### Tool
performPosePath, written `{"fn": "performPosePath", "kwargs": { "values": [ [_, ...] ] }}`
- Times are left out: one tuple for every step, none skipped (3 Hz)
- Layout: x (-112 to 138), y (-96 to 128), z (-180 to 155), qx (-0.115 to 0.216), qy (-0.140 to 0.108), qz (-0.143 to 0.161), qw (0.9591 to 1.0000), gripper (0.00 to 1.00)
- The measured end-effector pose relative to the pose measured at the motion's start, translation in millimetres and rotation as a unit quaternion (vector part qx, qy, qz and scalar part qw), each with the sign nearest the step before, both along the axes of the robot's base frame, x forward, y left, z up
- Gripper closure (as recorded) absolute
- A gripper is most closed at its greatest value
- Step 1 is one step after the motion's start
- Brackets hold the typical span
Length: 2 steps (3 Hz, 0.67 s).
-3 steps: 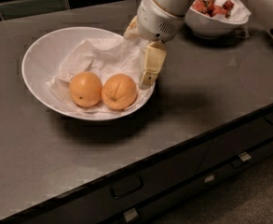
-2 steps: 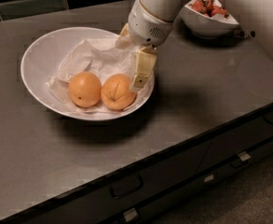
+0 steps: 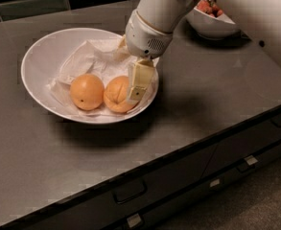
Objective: Pick orange from white bowl
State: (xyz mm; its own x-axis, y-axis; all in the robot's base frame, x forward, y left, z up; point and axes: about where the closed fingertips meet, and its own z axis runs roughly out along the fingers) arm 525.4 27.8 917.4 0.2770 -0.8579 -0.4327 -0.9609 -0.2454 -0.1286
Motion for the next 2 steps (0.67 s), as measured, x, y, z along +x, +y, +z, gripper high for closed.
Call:
{"fn": "performPosePath", "kwargs": {
  "values": [
    [-4.2,4.0,-3.1,-0.003,-0.004,-0.001,1.0,0.22],
    [-2.3,2.1,-10.3,-0.004,-0.014,-0.016,0.9998,0.22]
  ]
}}
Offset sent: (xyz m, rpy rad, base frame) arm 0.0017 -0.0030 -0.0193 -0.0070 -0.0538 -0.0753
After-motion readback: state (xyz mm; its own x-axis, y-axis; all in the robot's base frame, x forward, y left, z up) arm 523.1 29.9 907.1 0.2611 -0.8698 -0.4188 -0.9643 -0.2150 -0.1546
